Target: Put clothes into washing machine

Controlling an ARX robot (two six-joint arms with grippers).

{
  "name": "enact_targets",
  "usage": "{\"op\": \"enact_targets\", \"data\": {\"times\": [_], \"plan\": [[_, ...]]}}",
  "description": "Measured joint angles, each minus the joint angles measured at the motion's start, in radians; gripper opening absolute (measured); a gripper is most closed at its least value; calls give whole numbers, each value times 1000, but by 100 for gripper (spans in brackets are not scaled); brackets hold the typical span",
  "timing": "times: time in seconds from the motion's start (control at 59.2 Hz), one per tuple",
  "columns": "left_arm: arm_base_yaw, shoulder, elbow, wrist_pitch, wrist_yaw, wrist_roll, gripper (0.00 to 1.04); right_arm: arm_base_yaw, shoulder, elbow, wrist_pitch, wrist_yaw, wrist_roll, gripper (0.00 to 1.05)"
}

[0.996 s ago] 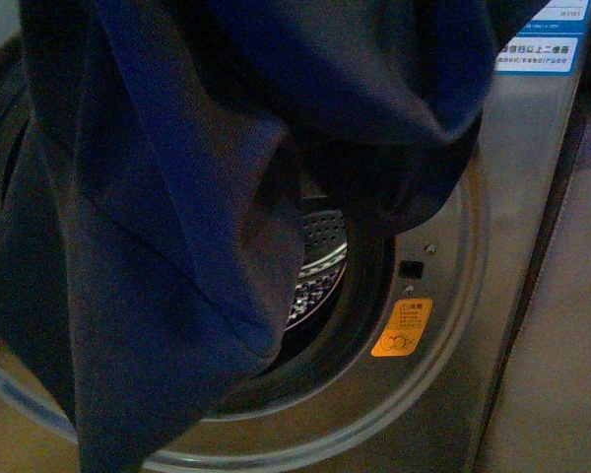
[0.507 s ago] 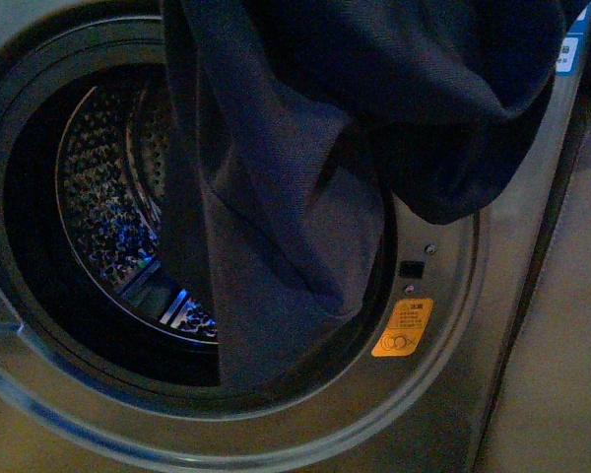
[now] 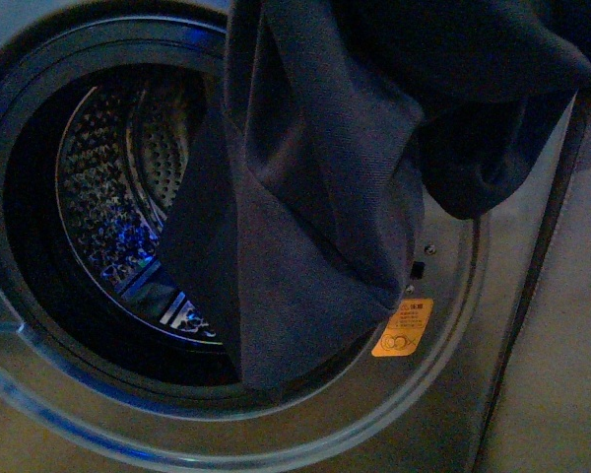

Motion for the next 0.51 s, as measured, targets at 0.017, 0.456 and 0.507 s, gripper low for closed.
{"op": "enact_targets", "data": {"times": [0.017,0.456,0.507], "plan": [[-7,4,6,-9,-8,7,98,0,0,0,0,0,0,6],[-34,75,101,-16,-229,36,94,0,0,0,0,1,0,6],[-34,73,101,-14,-235,36,87,0,0,0,0,0,-2,8]]}}
